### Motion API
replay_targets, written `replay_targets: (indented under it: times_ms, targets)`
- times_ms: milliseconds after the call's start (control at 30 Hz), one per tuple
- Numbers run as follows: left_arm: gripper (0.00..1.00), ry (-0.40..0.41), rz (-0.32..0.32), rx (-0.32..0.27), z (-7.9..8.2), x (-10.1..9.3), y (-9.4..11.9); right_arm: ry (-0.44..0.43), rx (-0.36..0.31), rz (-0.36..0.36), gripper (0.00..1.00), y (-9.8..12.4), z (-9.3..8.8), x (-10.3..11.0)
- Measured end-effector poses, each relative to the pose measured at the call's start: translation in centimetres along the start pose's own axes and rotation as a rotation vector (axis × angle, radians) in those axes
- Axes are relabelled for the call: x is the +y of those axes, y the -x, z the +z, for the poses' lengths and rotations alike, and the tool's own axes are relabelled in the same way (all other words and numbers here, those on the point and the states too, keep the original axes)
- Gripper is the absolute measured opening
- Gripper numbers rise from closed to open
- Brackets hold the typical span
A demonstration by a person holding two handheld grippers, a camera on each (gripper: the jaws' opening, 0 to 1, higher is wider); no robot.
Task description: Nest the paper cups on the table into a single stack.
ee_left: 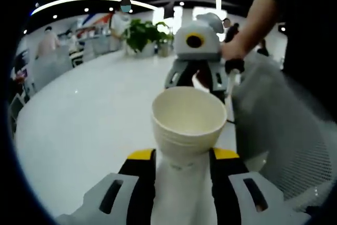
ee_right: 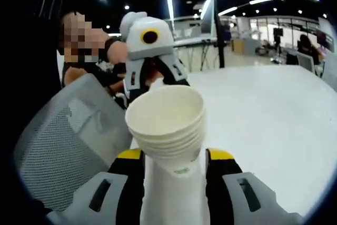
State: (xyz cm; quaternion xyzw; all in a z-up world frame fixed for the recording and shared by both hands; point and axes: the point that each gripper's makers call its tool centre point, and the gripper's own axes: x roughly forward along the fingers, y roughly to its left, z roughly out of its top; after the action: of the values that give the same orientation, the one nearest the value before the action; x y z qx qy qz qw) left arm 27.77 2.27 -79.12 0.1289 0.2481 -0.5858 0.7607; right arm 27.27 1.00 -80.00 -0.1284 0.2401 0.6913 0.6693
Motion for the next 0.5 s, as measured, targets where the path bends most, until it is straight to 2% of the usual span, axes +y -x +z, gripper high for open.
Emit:
replay_targets:
  times_ms: [400,500]
  targets:
    - [0.37,-0.021,-0.015,0.009,0.17,-0.14,-0.28,0.026,0.002,-0.01,0.37,0.09,-0.04,-0.07]
    - [0.37,-0.016,-0.017,-0.001,0.67,0.02,-0.33,0.031,-0.007,-0.021,0.36,0.48,0.09,-0.29]
